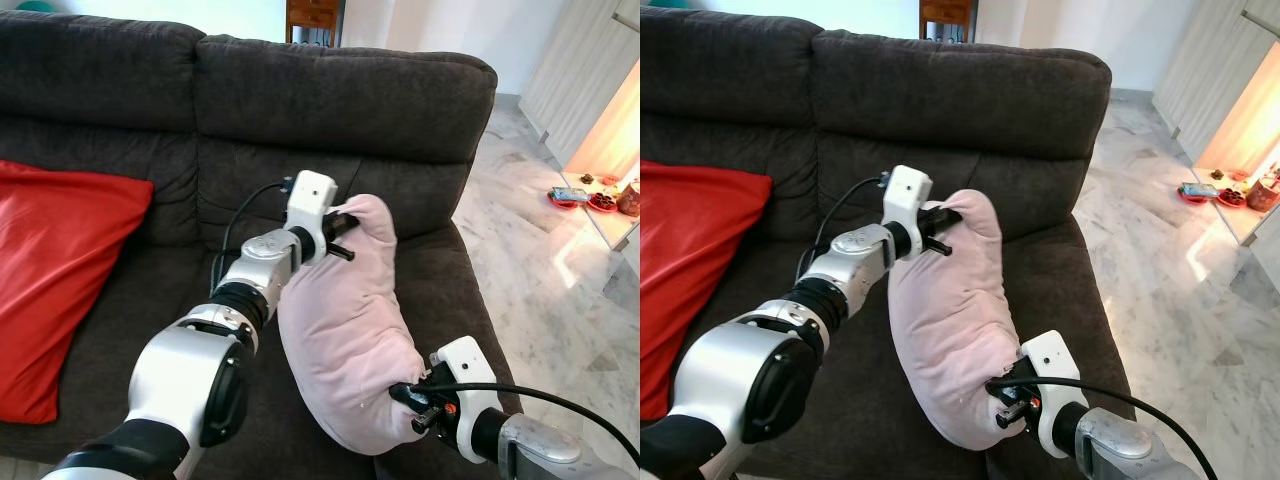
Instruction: Move the pillow to the sofa from floor
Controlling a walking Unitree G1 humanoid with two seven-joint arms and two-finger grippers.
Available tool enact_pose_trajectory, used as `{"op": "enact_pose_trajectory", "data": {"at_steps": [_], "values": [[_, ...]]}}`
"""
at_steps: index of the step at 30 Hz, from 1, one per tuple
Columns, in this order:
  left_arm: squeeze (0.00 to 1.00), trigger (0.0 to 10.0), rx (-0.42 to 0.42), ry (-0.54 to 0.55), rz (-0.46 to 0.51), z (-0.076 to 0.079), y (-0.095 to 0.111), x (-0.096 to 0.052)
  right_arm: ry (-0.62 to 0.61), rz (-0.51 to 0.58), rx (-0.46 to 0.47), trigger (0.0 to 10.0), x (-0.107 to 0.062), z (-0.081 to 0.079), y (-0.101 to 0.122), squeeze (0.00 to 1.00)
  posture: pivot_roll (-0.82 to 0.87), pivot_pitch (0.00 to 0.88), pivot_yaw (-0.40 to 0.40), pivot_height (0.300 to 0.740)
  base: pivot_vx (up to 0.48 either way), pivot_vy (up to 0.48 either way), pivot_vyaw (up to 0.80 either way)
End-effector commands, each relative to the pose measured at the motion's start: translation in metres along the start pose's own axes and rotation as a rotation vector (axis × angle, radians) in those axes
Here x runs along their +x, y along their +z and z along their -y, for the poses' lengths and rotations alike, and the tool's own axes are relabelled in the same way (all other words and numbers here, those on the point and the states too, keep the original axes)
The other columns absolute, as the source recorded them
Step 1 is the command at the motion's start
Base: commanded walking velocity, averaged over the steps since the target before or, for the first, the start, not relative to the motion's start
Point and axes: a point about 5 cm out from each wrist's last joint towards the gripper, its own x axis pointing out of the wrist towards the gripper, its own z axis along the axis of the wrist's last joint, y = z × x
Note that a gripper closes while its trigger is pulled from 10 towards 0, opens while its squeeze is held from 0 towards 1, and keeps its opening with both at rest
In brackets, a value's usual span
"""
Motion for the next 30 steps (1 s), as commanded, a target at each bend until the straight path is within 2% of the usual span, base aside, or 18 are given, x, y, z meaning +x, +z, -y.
{"op": "enact_pose_trajectory", "data": {"at_steps": [1, 3, 8, 9, 25, 27, 29, 30], "values": [[0.00, 10.0, -0.036, -0.026, 0.005, 0.008, 0.003, 0.004, -0.012, 0.049, -0.017, 10.0, -0.002, 0.000, 0.009, 0.00, -0.08, 0.000, -0.070, 0.740, 0.000, 0.000, 0.00], [0.00, 10.0, -0.052, -0.024, -0.002, 0.008, 0.000, 0.004, -0.031, 0.037, -0.006, 10.0, -0.002, 0.001, 0.006, 0.00, -0.09, 0.000, -0.072, 0.740, 0.000, 0.000, 0.00], [0.00, 10.0, -0.030, -0.011, -0.023, 0.007, -0.005, 0.003, -0.051, 0.031, 0.022, 10.0, -0.002, 0.002, 0.004, 0.00, -0.09, 0.000, -0.079, 0.740, 0.000, 0.000, 0.00], [1.00, 10.0, -0.025, -0.005, -0.023, 0.006, -0.005, 0.003, -0.052, 0.031, 0.019, 10.0, -0.002, 0.003, 0.005, 0.00, -0.09, 0.000, -0.082, 0.740, 0.000, 0.000, 0.00], [1.00, 10.0, -0.015, 0.041, 0.025, 0.001, 0.006, 0.003, -0.067, 0.037, 0.028, 10.0, 0.000, 0.005, 0.007, 0.00, -0.08, 0.000, -0.084, 0.740, 0.000, 0.000, 0.00], [1.00, 10.0, 0.005, 0.061, 0.032, -0.002, 0.008, 0.001, -0.068, 0.037, 0.029, 10.0, 0.000, 0.005, 0.007, 0.00, -0.08, 0.000, -0.086, 0.740, 0.000, 0.000, 0.00], [1.00, 10.0, 0.072, 0.126, 0.049, -0.009, 0.012, -0.001, -0.070, 0.033, 0.030, 10.0, 0.001, 0.006, 0.007, 0.00, -0.07, 0.000, -0.089, 0.740, 0.000, 0.000, 0.00], [0.00, 10.0, 0.071, 0.137, 0.065, -0.012, 0.014, -0.002, -0.073, 0.031, 0.029, 10.0, 0.002, 0.007, 0.006, 0.00, -0.07, 0.000, -0.092, 0.740, 0.000, 0.000, 0.00]]}}
